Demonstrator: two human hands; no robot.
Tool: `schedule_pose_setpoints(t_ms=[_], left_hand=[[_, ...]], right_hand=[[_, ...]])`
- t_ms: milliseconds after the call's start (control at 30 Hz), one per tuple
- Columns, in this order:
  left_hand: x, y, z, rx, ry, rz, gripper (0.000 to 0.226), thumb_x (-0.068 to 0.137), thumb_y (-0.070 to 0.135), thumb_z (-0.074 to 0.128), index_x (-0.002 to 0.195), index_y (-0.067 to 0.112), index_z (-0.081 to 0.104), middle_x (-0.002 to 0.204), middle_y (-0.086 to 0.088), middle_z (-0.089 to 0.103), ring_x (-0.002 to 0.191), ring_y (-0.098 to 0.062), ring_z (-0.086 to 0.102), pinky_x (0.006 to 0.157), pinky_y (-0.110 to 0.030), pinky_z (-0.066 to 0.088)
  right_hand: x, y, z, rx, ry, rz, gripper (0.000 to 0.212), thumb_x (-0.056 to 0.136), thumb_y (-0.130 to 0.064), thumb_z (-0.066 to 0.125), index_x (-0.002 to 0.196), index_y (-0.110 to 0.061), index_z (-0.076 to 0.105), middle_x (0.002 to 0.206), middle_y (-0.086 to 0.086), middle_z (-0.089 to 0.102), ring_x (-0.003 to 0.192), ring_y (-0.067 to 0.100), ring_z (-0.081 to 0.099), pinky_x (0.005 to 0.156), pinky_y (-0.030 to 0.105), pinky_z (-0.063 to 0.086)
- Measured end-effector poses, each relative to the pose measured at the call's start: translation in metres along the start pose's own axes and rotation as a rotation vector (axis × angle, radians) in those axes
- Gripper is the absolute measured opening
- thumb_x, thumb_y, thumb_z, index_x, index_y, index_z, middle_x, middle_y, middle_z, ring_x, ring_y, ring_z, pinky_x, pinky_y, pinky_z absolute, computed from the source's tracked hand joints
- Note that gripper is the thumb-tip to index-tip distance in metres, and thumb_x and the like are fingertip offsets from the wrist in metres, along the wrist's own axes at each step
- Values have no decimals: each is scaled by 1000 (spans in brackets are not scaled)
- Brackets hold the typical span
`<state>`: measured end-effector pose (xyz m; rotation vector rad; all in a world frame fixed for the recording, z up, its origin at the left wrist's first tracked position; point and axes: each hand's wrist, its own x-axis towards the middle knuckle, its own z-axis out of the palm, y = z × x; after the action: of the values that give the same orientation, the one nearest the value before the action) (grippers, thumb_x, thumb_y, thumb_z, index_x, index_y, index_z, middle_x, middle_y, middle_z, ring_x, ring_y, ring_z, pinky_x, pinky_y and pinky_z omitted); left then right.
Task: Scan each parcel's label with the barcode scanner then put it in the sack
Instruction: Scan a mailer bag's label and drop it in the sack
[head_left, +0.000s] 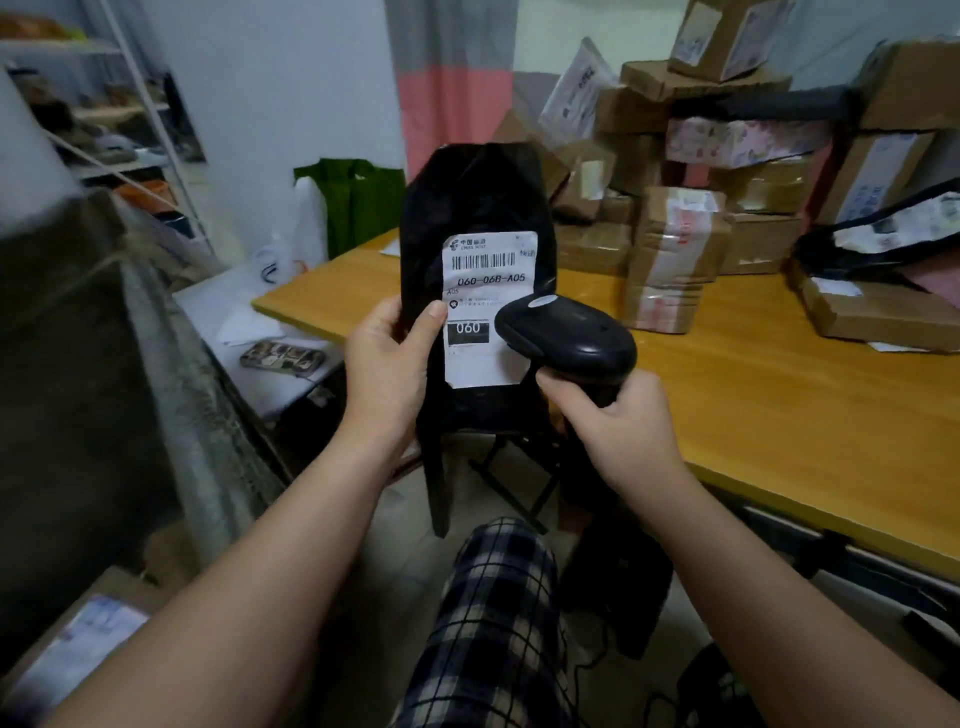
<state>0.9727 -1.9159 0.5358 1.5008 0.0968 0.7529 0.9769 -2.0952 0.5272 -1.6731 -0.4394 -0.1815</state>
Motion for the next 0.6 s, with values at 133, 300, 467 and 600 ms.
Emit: schedule_pose_setpoints(t_ms=[133, 300, 467, 600], left_hand=[[-22, -12, -89, 237, 205, 4, 13, 95, 14, 59, 107, 16, 63, 96, 14, 68, 89, 1, 66, 78, -19, 52], [-64, -21, -202, 502, 456, -37, 4, 95, 18, 59, 96, 21, 61, 92, 8, 68, 88, -9, 65, 84, -39, 55], [-90, -22, -280, 737, 589, -91, 7, 94, 24, 59, 98, 19, 60, 92, -1, 67, 89, -20, 65, 82, -49, 53], [-101, -41, -312, 988, 457, -260, 14, 93, 21, 60, 98, 8, 63, 89, -7, 65, 87, -25, 61, 70, -30, 41]], right_hand=[[-8, 9, 61, 2, -271, 32, 8, 81, -21, 76, 79, -25, 69, 68, -16, 69, 67, -5, 61, 62, 14, 46], [-28, 22, 139, -60, -505, 47, 22, 78, -30, 78, 97, -22, 71, 91, -4, 74, 87, 2, 67, 79, 30, 55], [-38, 31, 200, -111, -584, 41, 19, 80, -28, 77, 94, -17, 71, 82, -1, 73, 80, 6, 67, 72, 30, 52], [-48, 39, 231, -176, -645, 59, 17, 80, -33, 76, 89, -21, 69, 76, -2, 70, 76, 8, 66, 69, 32, 53]])
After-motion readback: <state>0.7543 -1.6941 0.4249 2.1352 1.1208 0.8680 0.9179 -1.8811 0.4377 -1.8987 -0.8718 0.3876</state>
